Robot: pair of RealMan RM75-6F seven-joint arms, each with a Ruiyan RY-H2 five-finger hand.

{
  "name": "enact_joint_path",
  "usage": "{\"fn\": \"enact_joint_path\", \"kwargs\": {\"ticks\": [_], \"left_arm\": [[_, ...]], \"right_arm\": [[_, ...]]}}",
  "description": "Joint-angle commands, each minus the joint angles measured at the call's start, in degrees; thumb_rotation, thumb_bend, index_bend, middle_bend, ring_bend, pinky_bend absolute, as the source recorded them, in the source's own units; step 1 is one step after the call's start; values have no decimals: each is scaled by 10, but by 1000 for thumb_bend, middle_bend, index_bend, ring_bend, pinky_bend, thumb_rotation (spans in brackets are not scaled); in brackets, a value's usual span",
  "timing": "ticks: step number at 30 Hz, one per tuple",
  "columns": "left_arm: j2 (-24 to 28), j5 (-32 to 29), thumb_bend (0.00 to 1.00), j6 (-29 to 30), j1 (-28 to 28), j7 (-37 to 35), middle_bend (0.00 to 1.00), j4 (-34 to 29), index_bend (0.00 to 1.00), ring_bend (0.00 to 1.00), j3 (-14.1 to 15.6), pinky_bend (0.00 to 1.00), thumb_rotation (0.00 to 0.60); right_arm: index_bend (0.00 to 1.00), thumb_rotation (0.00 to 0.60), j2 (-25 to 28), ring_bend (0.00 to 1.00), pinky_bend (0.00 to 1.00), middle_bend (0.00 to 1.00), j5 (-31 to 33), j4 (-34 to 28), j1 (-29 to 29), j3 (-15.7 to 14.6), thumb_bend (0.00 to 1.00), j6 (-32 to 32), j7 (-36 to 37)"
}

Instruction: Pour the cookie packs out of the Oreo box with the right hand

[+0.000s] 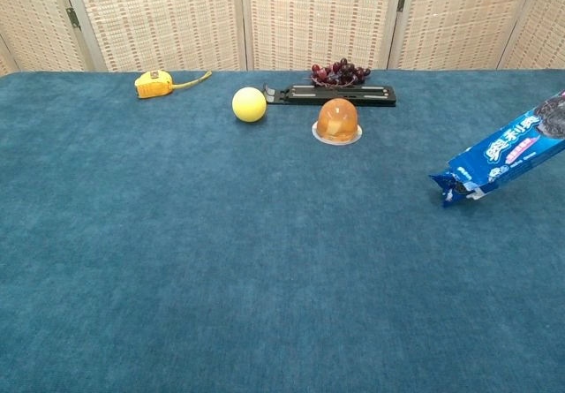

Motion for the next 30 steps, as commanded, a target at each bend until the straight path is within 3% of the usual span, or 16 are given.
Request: {"fn": "enact_joint_path", "kwargs": {"ticks": [1,8,19,25,30], "left_arm": [[-2,-4,231,-4,-2,3,6,1,0,111,-1,21,600],[-1,-9,230,-11,-6,4,9,2,0,117,-1,21,600],[-1,-11,231,-15,-9,3,12,4,0,120,1,21,600],[-4,-15,230,-22,-14,9,14,5,0,121,2,21,600],[-4,-14,231,-21,-14,10,15,3,0,122,3,21,600]], "right_arm": [[550,600,12,326,215,326,-6,2,4,4,217,14,-18],[550,600,79,327,214,326,4,-88,1,32,219,54,-71],[555,600,194,327,214,330,38,-253,-12,51,218,34,-190],[556,600,216,326,215,330,44,-285,-26,57,218,44,-208],[555,600,189,325,214,329,42,-263,-49,54,217,77,-167]]}}
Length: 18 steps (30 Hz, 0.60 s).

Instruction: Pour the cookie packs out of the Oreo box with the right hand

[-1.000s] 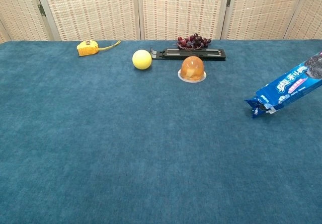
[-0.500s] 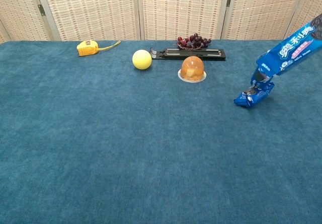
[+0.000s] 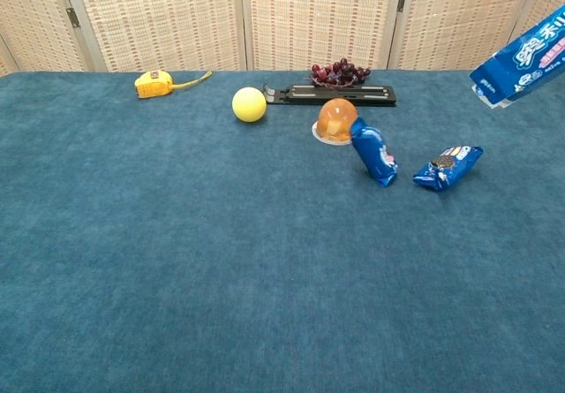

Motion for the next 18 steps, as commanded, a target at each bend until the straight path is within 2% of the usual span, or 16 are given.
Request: {"fn": "enact_joint_path", "kwargs": {"ticks": [1,4,13,16,18], "left_arm": [[0,2,231,2,0,0,15,0,0,122,1,21,600],[0,1,230,0,-1,1,15,1,0,122,1,21,600],[2,-1,231,-5,-3,-3,17,-1,0,124,3,21,600],[4,-2,231,-8,-4,-8,17,-1,0,125,2,21,600],[5,-5,230,-12,-5,-7,17,0,0,124,3,21,600]], "right_arm": [[555,600,-32,325,214,328,-3,28,-19,-5,218,25,38],[555,600,-88,320,214,320,3,81,-36,-12,217,43,98],[555,600,-307,317,214,315,34,326,-67,-15,218,81,406],[530,600,-340,304,209,294,36,376,-68,-22,218,70,455],[477,600,-370,272,193,248,29,422,-64,-42,218,32,483]]}}
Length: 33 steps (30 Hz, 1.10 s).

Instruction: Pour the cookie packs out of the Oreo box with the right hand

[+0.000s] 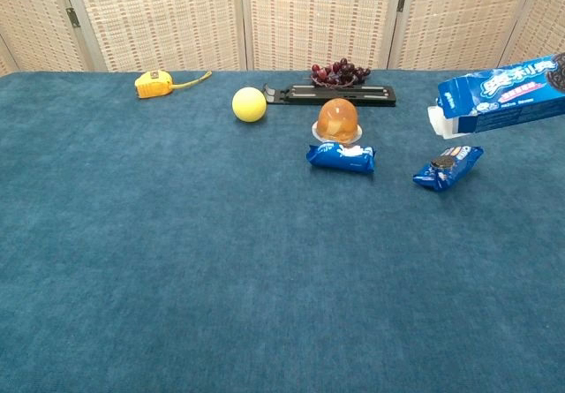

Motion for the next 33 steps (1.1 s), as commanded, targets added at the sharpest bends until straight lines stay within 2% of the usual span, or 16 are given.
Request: {"fn": "enact_joint_path", "kwargs": {"ticks": [1,3,6,9,11,14,17,21,24,26,28,33], "left_arm": [[1,-2,230,-3,-1,0,17,0,0,124,0,21,600],[2,1,231,-1,0,-2,18,-2,0,125,2,21,600],[4,4,231,-2,0,-8,18,-3,0,125,3,21,600],[7,3,231,-4,-1,-15,19,-2,0,125,3,23,600],[8,5,231,-3,0,-18,19,-3,0,125,4,23,600],[10,11,230,2,1,-22,19,-4,0,125,5,22,600],[12,15,230,6,3,-26,19,-5,0,125,6,22,600],[16,22,231,10,5,-35,19,-6,0,125,7,22,600],[21,22,230,17,8,-39,19,-6,0,125,5,22,600],[23,20,230,21,10,-45,19,-7,0,125,3,22,600],[29,22,231,19,11,-58,19,-9,0,125,4,22,600],[30,25,231,36,16,-55,18,-5,0,125,0,22,600]], "right_arm": [[426,600,-89,243,175,204,0,115,-4,-30,218,-41,87],[317,600,-102,184,137,111,-6,139,1,-41,217,-61,103],[222,600,-108,126,127,33,-6,152,8,-40,217,-71,91],[54,600,-93,57,99,0,-2,136,16,-41,218,-94,75],[1,600,-77,20,57,0,5,110,18,-39,219,-105,68],[0,600,-43,0,9,0,14,53,9,-34,218,-98,51],[0,600,2,0,0,0,33,-25,-13,-26,218,-73,2],[0,600,62,0,0,0,72,-160,-59,-15,218,-23,-111],[0,600,77,0,0,0,104,-235,-93,-10,218,15,-192],[0,600,76,0,0,0,120,-264,-112,-10,218,35,-231],[0,600,64,0,0,0,125,-272,-129,-9,218,61,-238],[0,600,30,0,0,0,94,-246,-167,-25,217,106,-186]]}}
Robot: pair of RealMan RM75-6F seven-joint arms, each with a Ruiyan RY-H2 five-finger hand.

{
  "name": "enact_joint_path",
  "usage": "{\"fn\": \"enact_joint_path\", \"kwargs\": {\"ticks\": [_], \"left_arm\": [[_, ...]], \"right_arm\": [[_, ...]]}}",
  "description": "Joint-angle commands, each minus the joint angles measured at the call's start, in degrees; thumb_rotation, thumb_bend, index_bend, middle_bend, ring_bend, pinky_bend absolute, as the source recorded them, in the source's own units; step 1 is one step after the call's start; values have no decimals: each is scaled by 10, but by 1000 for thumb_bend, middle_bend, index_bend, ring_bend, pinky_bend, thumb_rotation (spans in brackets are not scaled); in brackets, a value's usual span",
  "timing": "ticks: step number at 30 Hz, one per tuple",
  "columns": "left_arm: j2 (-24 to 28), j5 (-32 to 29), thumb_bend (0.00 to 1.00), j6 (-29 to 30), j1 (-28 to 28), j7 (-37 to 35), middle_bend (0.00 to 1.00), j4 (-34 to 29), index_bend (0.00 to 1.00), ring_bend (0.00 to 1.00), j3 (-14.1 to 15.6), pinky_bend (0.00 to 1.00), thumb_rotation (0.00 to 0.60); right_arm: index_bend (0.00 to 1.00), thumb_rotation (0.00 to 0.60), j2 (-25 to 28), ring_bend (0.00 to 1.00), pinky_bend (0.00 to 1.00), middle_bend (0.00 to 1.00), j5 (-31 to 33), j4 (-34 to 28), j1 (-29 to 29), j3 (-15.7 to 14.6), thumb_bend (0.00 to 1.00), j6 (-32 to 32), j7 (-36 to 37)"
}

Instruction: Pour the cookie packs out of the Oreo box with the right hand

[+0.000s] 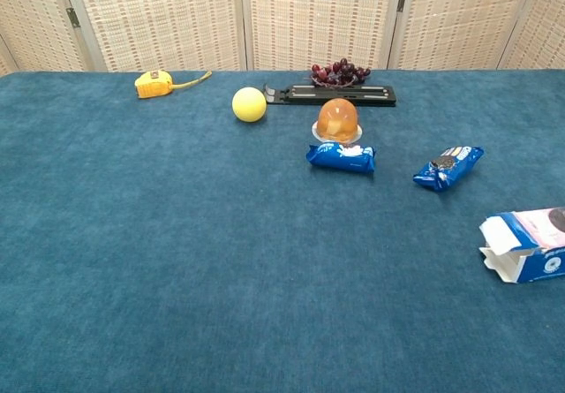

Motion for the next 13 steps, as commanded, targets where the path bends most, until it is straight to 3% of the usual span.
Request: {"fn": "enact_joint_path", "kwargs": {"ticks": [1,13], "left_arm": [[-6,-8,231,13,4,16,18,5,0,124,-6,22,600],[-4,-13,231,-1,-1,21,19,0,0,123,-5,22,600]], "right_arm": [[0,600,-24,0,0,0,-15,14,-45,-12,217,41,52],[0,600,-24,0,0,0,-12,11,-53,-6,217,17,55]]}}
